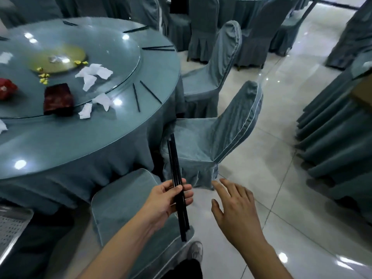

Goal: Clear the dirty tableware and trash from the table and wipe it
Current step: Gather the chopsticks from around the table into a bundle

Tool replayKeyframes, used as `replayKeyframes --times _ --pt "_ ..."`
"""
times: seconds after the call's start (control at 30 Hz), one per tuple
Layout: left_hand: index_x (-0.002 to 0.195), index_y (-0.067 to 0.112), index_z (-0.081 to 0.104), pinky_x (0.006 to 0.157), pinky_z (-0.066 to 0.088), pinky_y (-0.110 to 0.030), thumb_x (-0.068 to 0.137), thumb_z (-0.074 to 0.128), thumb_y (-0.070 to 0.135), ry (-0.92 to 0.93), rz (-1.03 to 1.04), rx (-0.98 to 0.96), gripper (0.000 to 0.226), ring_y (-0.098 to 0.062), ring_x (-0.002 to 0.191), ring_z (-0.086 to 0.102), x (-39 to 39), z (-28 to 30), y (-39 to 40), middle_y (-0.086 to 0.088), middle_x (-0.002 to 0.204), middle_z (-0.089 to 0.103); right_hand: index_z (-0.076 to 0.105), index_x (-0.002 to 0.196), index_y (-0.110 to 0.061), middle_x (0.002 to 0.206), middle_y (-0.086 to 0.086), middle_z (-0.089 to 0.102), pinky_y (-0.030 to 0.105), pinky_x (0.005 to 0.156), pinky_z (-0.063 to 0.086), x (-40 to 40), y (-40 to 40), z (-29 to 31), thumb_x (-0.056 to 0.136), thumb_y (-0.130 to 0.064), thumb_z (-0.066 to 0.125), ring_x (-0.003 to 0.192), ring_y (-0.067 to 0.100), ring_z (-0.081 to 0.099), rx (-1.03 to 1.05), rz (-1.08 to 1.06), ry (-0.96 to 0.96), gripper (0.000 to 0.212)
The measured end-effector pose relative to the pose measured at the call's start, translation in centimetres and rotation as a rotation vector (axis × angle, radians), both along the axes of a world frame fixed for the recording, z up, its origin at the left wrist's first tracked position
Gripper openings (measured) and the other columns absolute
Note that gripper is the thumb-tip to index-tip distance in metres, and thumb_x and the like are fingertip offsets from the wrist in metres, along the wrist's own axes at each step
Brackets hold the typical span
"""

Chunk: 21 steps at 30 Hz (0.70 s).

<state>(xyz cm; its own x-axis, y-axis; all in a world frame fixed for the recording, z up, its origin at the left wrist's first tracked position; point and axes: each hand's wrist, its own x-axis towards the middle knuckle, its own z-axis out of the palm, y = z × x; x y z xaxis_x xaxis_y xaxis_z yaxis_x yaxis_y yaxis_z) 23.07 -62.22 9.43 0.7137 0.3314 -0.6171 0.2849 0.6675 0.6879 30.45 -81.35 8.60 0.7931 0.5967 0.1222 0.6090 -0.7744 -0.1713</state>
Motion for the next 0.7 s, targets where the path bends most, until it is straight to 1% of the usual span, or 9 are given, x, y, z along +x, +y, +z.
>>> replayKeyframes --times 0.1,0.27,0.33,0.4,0.47,0.6,0.7 --pt "0.119 -0.006 0.062 0.072 0.063 -0.037 0.101 0.053 -0.001 0.002 0.039 0.002 0.020 -0.028 0.085 0.076 4.0 -0.3 -0.3 -0.019 0.103 0.076 0.057 0.132 -0.027 0.129 -0.003 0.062 0.041 0.094 0.049 5.3 0.7 0.2 0.084 -0.034 0.071 0.111 0.021 0.060 0.014 0.061 -0.010 0.051" --pt "0.116 -0.005 0.062 0.070 0.064 -0.037 0.101 0.053 -0.001 0.020 0.148 0.011 0.018 -0.028 0.081 0.075 10.5 -0.1 -0.4 -0.020 0.102 0.075 0.054 0.134 -0.027 0.133 -0.003 0.059 0.042 0.097 0.046 13.7 1.3 0.5 0.089 -0.037 0.060 0.116 0.022 0.056 0.011 0.099 0.045 0.047" --pt "0.115 -0.003 0.063 0.071 0.064 -0.038 0.101 0.053 -0.001 0.018 0.182 0.021 0.018 -0.028 0.083 0.075 12.9 -0.1 -0.3 -0.020 0.104 0.075 0.053 0.134 -0.029 0.133 -0.004 0.058 0.041 0.099 0.043 16.8 1.9 0.8 0.090 -0.039 0.053 0.118 0.021 0.055 0.016 0.134 0.061 0.045" --pt "0.113 -0.002 0.065 0.074 0.064 -0.038 0.101 0.053 -0.001 0.029 0.231 0.032 0.017 -0.028 0.083 0.076 15.5 -0.2 -0.2 -0.020 0.104 0.075 0.052 0.135 -0.030 0.134 -0.005 0.056 0.040 0.102 0.041 20.3 2.4 0.8 0.092 -0.039 0.050 0.120 0.021 0.052 0.021 0.181 0.086 0.044" --pt "0.113 -0.001 0.065 0.073 0.064 -0.037 0.100 0.053 -0.001 0.025 0.296 0.035 0.017 -0.027 0.083 0.076 18.2 -0.4 -0.6 -0.019 0.102 0.076 0.052 0.136 -0.030 0.136 -0.005 0.055 0.041 0.104 0.040 23.9 2.6 0.7 0.093 -0.039 0.052 0.122 0.021 0.052 0.006 0.230 0.099 0.044" --pt "0.112 -0.002 0.065 0.073 0.064 -0.038 0.101 0.052 -0.002 0.012 0.427 0.026 0.018 -0.028 0.084 0.076 22.9 0.0 -1.3 -0.018 0.100 0.076 0.058 0.132 -0.024 0.130 -0.001 0.060 0.045 0.099 0.044 30.5 3.9 0.6 0.090 -0.035 0.062 0.116 0.025 0.056 0.057 0.329 0.081 0.043" --pt "0.111 -0.001 0.066 0.072 0.064 -0.038 0.101 0.051 -0.002 0.029 0.540 0.022 0.017 -0.028 0.084 0.076 25.3 0.4 -1.2 -0.019 0.101 0.076 0.060 0.127 -0.022 0.127 0.001 0.061 0.046 0.096 0.044 34.4 5.8 0.0 0.087 -0.032 0.060 0.112 0.028 0.057 0.062 0.424 0.061 0.041"
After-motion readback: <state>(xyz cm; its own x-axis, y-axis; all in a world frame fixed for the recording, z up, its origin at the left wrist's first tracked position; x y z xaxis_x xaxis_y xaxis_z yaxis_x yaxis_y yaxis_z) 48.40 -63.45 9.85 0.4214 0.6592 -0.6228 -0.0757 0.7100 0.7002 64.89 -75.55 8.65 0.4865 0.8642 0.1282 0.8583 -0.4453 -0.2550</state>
